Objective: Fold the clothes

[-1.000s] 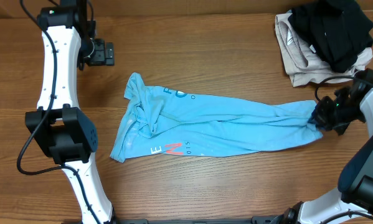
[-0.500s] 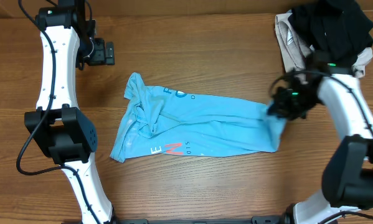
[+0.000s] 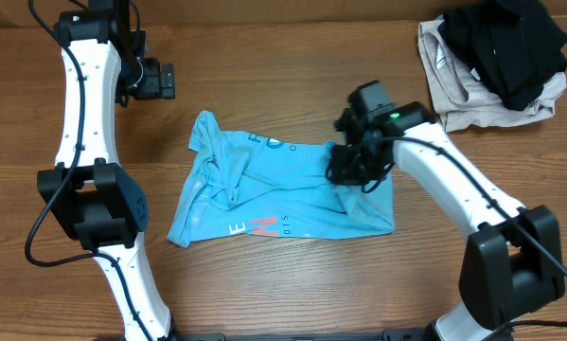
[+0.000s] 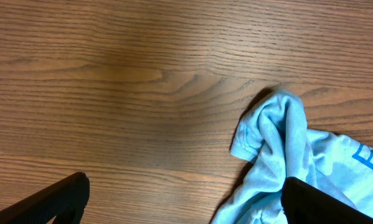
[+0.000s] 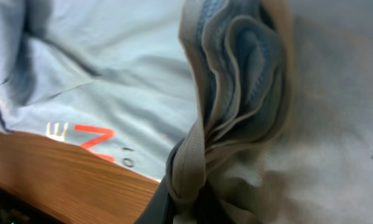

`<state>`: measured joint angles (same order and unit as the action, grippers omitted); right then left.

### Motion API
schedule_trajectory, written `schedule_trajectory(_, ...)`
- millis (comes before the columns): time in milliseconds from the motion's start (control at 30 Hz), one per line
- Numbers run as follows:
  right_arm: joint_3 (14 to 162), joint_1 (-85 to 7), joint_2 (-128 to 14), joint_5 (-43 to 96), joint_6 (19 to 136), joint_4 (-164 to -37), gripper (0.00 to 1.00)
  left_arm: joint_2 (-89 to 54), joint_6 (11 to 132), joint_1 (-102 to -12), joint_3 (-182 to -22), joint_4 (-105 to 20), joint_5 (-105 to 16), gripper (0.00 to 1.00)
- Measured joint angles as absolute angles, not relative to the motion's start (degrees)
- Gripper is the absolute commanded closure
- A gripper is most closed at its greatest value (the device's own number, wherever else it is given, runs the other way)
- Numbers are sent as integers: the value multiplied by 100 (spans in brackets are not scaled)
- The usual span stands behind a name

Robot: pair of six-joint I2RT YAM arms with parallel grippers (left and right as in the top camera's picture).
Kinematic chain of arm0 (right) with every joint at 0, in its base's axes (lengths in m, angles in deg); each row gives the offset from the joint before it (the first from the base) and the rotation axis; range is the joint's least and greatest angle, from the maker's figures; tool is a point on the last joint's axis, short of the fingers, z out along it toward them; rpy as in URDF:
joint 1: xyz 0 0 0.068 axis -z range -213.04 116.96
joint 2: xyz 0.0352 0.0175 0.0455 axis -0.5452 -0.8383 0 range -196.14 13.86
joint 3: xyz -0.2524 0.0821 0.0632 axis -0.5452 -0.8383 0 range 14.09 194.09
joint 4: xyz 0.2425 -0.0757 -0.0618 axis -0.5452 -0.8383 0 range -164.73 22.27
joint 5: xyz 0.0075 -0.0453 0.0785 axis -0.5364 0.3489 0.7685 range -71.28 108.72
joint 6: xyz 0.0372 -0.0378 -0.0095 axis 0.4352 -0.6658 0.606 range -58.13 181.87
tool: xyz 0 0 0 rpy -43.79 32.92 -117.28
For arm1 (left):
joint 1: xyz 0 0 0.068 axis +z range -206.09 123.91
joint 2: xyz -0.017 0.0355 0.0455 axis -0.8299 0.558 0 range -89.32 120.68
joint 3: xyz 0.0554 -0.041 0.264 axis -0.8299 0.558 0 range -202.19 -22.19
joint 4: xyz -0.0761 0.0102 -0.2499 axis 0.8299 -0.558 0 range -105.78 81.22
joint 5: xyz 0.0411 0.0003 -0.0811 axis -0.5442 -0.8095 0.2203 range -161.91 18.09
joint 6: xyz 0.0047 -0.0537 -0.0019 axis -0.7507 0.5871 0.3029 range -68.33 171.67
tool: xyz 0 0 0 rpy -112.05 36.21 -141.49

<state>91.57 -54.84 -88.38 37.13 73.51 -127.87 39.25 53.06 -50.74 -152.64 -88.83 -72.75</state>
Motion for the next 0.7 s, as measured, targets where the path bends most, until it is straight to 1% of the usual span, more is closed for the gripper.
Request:
schedule_trajectory(100, 9159, -5747, -8838, 3696, 7521, -12573, 96, 3925, 5306, -5074, -15264, -8881, -7273, 0)
schedule_trajectory(267, 9157, -5895, -8838, 3661, 7720, -12280, 95, 3925, 5306, -5074, -15264, -8877, -7216, 0)
schedule_trajectory(300, 9159, -5902, -8838, 3650, 7766, -12245, 92, 3925, 5306, -5074, -15264, -8870, -7192, 0)
schedule_trajectory(333, 9159, -5906, -8838, 3650, 7803, -12228, 85, 3925, 5306, -5074, -15264, -8863, -7175, 0)
schedule_trajectory(367, 9159, -5910, -8838, 3654, 7840, -12210, 74, 3925, 5306, -5074, -15264, -8859, -7161, 0)
schedule_trajectory(433, 9157, -5937, -8838, 3709, 7867, -12134, 62, 3925, 5306, -5074, -15264, -8846, -7144, 0)
schedule_trajectory(500, 9157, -5989, -8838, 3842, 7856, -12049, 45, 3925, 5306, -5074, -15264, -8842, -7124, 0)
schedule_trajectory(533, 9157, -6033, -8838, 3969, 7823, -11992, 40, 3925, 5306, -5074, -15264, -8842, -7122, 0)
schedule_trajectory(600, 9159, -6133, -8838, 4393, 7641, -11856, 36, 3925, 5306, -5074, -15264, -8842, -7116, 0)
schedule_trajectory(700, 9159, -6238, -8838, 5118, 7263, -11684, 35, 3925, 5306, -5074, -15264, -8846, -7105, 0)
